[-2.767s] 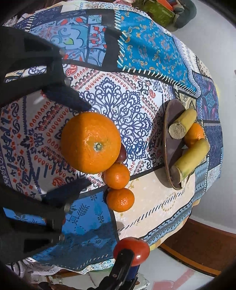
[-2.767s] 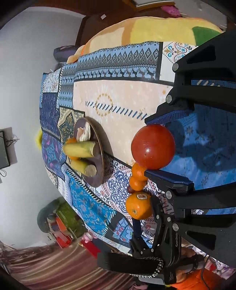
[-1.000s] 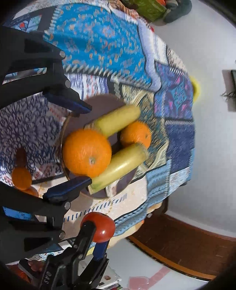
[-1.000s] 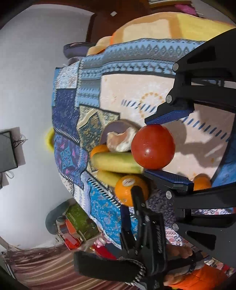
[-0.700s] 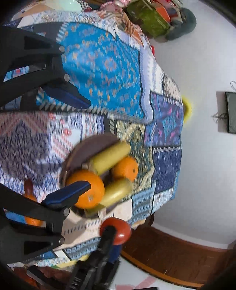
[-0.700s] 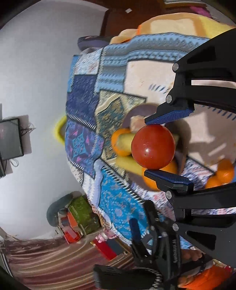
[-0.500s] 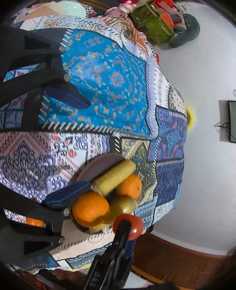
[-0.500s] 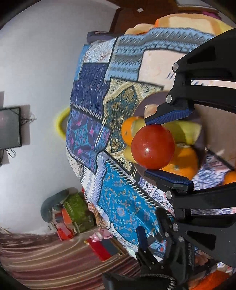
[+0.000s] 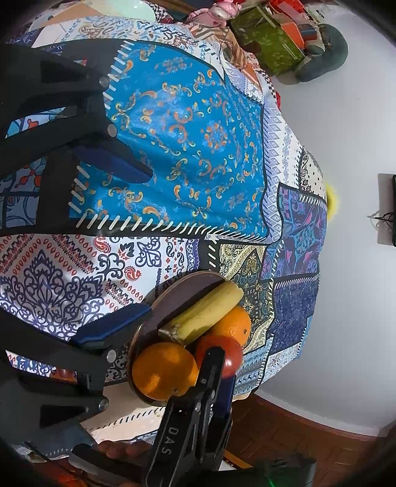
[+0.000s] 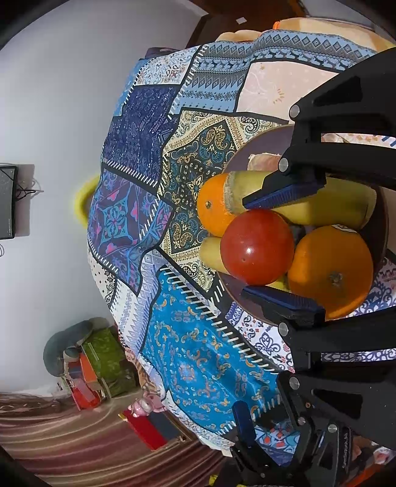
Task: Organize fruits
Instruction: 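Lower the red tomato onto the brown plate with the right gripper and release, then move the right gripper to a tangerine on the cloth and grasp it, then grasp the other tangerine with the left gripper while the right gripper holds its tangerine, then carry both tangerines onto the brown plate and open both grippers, then move the right gripper to the small dark red date and grasp it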
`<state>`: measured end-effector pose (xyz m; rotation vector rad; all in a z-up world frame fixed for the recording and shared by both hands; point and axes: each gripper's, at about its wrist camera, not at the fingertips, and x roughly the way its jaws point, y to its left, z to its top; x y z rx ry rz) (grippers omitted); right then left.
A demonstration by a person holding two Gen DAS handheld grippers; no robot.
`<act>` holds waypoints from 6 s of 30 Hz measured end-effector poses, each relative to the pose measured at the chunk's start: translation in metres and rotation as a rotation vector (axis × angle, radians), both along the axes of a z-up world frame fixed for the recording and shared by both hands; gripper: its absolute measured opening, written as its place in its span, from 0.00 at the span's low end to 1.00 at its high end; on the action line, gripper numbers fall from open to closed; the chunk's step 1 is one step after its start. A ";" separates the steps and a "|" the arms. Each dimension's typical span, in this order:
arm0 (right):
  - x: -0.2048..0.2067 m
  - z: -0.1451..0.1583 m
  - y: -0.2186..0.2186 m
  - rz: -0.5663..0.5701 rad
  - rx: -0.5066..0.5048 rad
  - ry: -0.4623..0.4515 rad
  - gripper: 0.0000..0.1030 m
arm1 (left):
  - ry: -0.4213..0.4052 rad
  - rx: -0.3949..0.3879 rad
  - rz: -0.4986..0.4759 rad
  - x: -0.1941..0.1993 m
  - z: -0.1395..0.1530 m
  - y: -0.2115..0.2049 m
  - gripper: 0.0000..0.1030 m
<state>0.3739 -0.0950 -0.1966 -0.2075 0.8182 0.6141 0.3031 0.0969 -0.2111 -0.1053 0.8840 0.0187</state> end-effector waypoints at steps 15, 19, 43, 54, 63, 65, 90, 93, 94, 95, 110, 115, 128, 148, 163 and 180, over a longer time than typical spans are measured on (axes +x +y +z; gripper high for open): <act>-0.045 0.035 -0.049 -0.044 0.032 -0.055 0.58 | -0.045 0.023 -0.036 -0.036 0.042 -0.025 0.79; -0.064 0.042 -0.067 -0.058 0.038 -0.057 0.59 | -0.031 0.009 -0.045 -0.049 0.047 -0.033 0.79; -0.130 -0.022 -0.086 0.002 -0.001 0.113 0.65 | 0.068 0.016 -0.174 -0.104 0.016 -0.090 0.71; -0.118 -0.048 -0.077 0.059 0.014 0.194 0.34 | 0.129 -0.022 -0.210 -0.093 -0.007 -0.099 0.58; -0.119 -0.037 -0.096 0.032 0.042 0.153 0.33 | 0.170 -0.055 -0.268 -0.082 -0.017 -0.124 0.51; -0.119 -0.031 -0.105 0.010 0.044 0.132 0.33 | 0.175 -0.058 -0.279 -0.080 -0.018 -0.129 0.50; -0.114 -0.009 -0.136 -0.058 0.048 0.040 0.33 | 0.091 -0.012 -0.222 -0.063 0.000 -0.126 0.32; -0.109 -0.005 -0.135 -0.061 0.046 0.027 0.33 | 0.048 -0.010 -0.193 -0.063 0.015 -0.112 0.32; -0.106 -0.004 -0.134 -0.064 0.047 0.022 0.33 | 0.039 -0.010 -0.183 -0.061 0.018 -0.107 0.32; -0.104 -0.002 -0.134 -0.066 0.048 0.018 0.33 | 0.028 -0.009 -0.171 -0.059 0.021 -0.101 0.32; -0.058 0.006 -0.114 -0.085 0.064 -0.033 0.33 | -0.033 0.024 -0.094 -0.006 0.031 -0.063 0.32; -0.046 0.000 -0.107 -0.089 0.058 -0.029 0.33 | -0.026 0.020 -0.092 0.012 0.022 -0.060 0.32; -0.025 -0.022 -0.098 -0.090 0.061 0.025 0.33 | 0.032 0.009 -0.106 0.039 -0.008 -0.057 0.32; -0.044 -0.001 -0.103 -0.072 0.046 0.011 0.37 | 0.004 0.030 -0.091 0.008 0.027 -0.059 0.38; -0.134 0.046 -0.117 -0.018 0.018 -0.029 0.39 | -0.103 0.050 -0.085 -0.097 0.090 -0.067 0.51; -0.187 -0.002 -0.095 0.030 0.009 0.165 0.42 | -0.047 0.056 -0.105 -0.168 0.068 -0.071 0.65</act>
